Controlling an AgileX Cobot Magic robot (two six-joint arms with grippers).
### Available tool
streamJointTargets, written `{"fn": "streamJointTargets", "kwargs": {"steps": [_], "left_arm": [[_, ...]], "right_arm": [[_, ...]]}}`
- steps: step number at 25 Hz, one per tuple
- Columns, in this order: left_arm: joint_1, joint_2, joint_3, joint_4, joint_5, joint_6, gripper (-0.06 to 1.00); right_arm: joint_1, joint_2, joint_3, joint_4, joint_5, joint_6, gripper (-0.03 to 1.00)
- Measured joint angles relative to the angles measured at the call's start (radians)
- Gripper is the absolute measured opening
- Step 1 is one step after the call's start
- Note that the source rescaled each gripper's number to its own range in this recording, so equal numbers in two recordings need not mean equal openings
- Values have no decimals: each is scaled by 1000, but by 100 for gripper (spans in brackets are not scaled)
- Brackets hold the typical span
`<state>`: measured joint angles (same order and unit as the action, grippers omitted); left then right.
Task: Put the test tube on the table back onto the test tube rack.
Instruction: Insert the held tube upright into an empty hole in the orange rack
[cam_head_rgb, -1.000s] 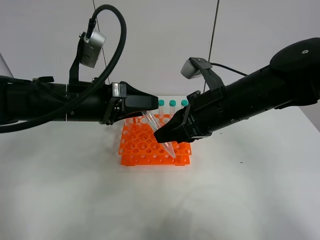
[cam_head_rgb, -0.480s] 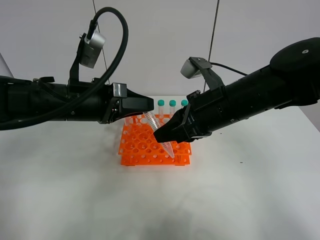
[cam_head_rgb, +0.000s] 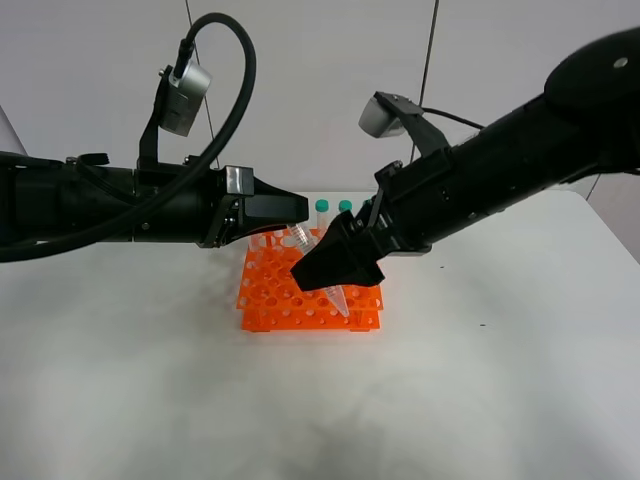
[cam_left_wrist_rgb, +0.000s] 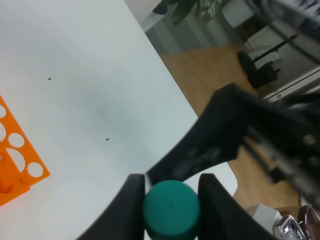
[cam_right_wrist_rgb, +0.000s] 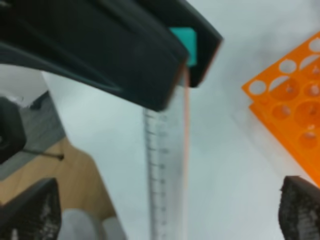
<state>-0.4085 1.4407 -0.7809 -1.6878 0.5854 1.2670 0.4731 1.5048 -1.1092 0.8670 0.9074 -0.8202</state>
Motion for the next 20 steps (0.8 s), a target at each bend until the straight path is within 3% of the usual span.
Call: {"fn": "streamJointTargets", "kwargs": {"steps": [5, 10, 13, 20], "left_arm": [[0, 0, 0, 0, 0, 0, 2], [0, 0, 0, 0, 0, 0, 2], [0, 0, 0, 0, 0, 0, 2], [0, 0, 0, 0, -2, 0, 2]], "right_arm": [[0, 0, -174, -315, 172, 275, 100], [-16, 0, -260, -579, 172, 499, 100], [-71, 8, -260, -655, 162, 555, 100], [-294, 58, -260, -705, 159, 609, 100]]}}
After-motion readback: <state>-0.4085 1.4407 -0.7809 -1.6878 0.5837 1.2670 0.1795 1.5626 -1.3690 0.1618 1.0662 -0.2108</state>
